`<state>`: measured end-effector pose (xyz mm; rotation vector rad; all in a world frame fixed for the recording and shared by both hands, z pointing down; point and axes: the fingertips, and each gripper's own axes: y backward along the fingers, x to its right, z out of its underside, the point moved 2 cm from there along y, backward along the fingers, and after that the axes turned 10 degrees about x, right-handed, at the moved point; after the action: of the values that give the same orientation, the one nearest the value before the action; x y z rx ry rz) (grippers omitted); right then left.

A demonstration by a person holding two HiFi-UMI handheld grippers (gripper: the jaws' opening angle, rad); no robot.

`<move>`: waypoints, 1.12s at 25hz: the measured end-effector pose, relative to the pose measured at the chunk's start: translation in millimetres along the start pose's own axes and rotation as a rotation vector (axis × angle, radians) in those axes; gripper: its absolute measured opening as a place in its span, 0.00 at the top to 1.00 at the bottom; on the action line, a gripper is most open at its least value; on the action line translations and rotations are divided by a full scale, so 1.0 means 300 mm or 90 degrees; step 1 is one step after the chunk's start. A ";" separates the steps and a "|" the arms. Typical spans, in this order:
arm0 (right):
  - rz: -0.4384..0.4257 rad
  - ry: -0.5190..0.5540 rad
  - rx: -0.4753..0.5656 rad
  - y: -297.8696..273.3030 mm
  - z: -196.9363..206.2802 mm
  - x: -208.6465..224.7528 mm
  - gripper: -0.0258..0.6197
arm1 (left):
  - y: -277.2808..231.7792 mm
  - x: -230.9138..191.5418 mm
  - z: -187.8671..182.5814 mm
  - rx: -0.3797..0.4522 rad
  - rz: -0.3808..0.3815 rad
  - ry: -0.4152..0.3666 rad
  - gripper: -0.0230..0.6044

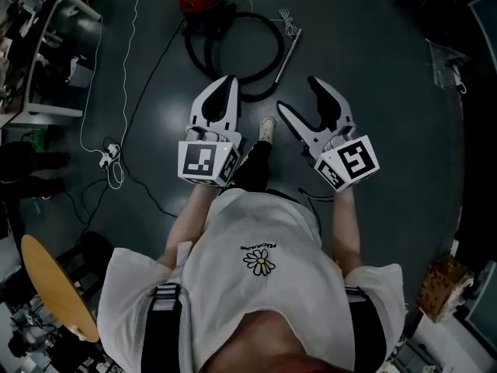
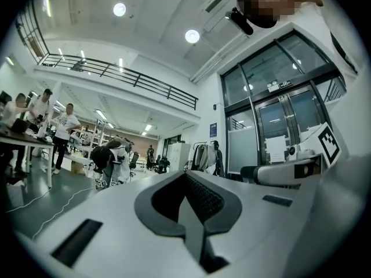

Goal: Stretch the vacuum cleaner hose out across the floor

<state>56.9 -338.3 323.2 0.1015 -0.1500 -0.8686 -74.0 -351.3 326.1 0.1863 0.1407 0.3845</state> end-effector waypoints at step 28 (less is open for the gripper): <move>-0.419 0.364 -0.325 -0.592 0.302 1.135 0.47 | -1.027 -0.268 0.435 0.025 -0.277 0.161 0.79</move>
<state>124.4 -715.8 416.5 -0.0890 0.6755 -1.4686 -14.9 -682.9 397.3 0.1406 0.4296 -0.0306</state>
